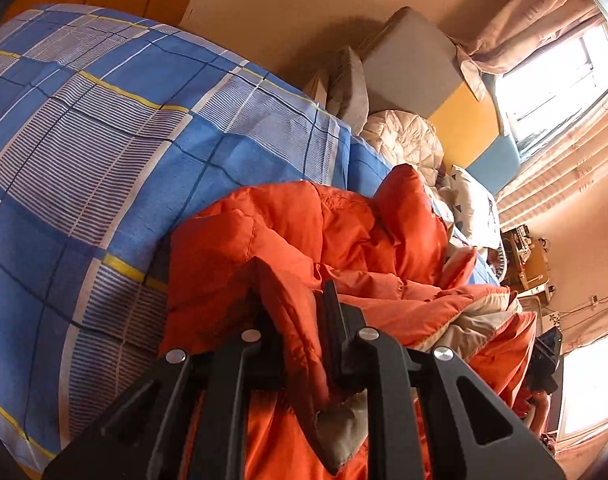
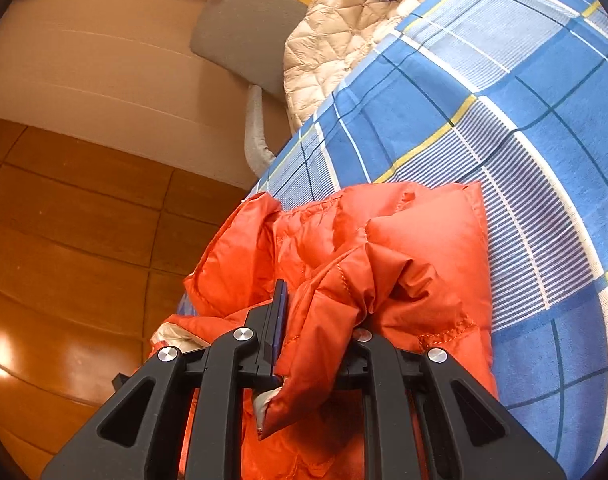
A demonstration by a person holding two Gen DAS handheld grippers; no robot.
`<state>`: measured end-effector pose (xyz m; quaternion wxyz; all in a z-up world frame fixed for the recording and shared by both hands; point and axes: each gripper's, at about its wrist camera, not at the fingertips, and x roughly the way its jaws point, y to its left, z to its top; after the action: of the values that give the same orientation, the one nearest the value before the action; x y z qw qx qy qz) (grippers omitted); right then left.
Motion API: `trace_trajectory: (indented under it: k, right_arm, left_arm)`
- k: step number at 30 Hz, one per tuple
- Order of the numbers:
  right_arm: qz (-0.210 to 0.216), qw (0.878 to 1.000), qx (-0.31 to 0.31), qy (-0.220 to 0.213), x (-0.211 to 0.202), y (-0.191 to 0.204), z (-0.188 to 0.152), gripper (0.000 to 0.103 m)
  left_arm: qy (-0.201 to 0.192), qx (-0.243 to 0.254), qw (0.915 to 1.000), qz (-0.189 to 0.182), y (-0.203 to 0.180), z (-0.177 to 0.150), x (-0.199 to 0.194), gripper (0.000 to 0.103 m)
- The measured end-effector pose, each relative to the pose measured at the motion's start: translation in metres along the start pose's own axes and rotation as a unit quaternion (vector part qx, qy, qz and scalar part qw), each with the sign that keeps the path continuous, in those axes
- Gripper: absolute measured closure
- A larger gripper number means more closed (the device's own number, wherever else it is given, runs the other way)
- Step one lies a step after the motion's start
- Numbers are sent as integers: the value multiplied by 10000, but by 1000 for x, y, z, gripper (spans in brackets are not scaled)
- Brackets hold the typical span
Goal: Fold large clothes
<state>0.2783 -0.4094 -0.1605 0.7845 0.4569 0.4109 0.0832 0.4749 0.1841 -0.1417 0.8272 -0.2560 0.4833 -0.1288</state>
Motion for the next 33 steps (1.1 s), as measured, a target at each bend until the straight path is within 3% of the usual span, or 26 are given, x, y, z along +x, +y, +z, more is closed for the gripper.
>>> trace_trajectory:
  k: [6, 9, 11, 14, 18, 21, 22, 23, 25, 28, 33]
  right_arm:
    - [7, 10000, 25, 1, -4, 6, 3, 83]
    - [167, 9998, 117, -32, -8, 7, 4, 67]
    - [389, 9991, 107, -120, -15, 12, 5, 49]
    - [554, 9975, -46, -444, -30, 19, 10, 39]
    - [560, 9942, -378, -833, -52, 32, 13, 37]
    - [179, 9928, -923, -746, -56, 49, 5, 37]
    - [102, 9914, -1105, -701, -55, 56, 0, 37]
    - [0, 9894, -1298, -652, -54, 64, -7, 37]
    - [-235, 9844, -1651, -566, -49, 76, -17, 37]
    - [-639, 9724, -2202, -420, -39, 93, -37, 37]
    - [-1082, 9505, -2891, -368, -23, 111, -63, 37]
  left_arm:
    - [-22, -57, 9999, -102, 1, 1, -1, 85]
    - [-53, -106, 9994, -326, 3, 1, -4, 77]
    - [-170, -248, 9979, -569, 7, 2, -11, 64]
    - [-329, -479, 9957, -722, 12, 5, -21, 56]
    - [-461, -435, 9957, -676, 7, 5, -28, 54]
    - [-656, -547, 9926, -860, 7, 6, -37, 39]
    - [-798, -579, 9915, -847, 7, 7, -43, 32]
    - [-988, -603, 9906, -730, 7, 8, -49, 19]
    - [-1488, -696, 9855, -417, 10, 11, -68, 8]
    - [-1676, -697, 9831, -259, 10, 16, -86, 8]
    - [-1742, -94, 9842, 314, -23, -1, -100, 8]
